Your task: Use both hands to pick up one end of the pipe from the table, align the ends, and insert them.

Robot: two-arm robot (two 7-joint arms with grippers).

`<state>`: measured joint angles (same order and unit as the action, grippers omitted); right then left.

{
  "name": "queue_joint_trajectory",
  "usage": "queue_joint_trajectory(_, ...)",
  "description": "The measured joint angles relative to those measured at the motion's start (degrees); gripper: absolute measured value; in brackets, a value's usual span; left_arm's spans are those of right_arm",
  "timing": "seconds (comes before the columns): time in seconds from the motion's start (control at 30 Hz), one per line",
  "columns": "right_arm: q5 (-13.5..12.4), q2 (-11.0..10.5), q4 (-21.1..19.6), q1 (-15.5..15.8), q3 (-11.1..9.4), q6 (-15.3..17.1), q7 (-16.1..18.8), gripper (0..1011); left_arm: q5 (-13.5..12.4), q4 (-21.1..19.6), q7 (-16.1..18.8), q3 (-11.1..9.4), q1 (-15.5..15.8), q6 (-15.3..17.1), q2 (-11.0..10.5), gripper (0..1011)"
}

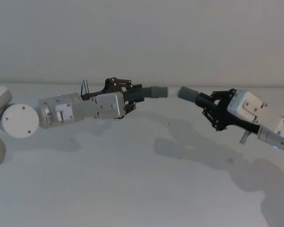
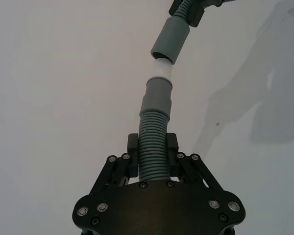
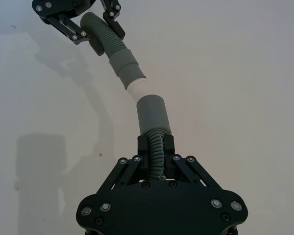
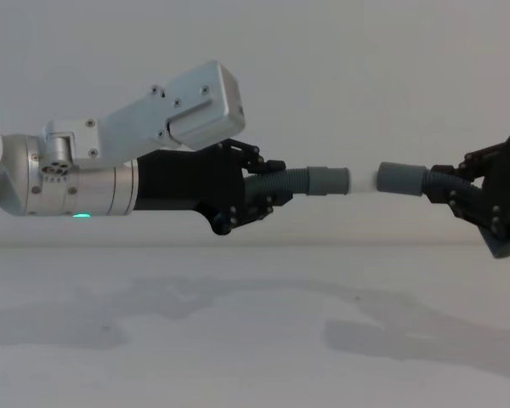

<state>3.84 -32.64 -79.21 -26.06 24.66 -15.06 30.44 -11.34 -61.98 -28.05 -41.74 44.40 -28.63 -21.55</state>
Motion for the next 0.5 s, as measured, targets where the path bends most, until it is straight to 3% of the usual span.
queue_joint_trajectory(0.5,0.1,0.4,0.8,-0.9,0.7,-0.3,0.3,155,0.0,0.0,0.0,0.0,0.0,0.0,0.0,313)
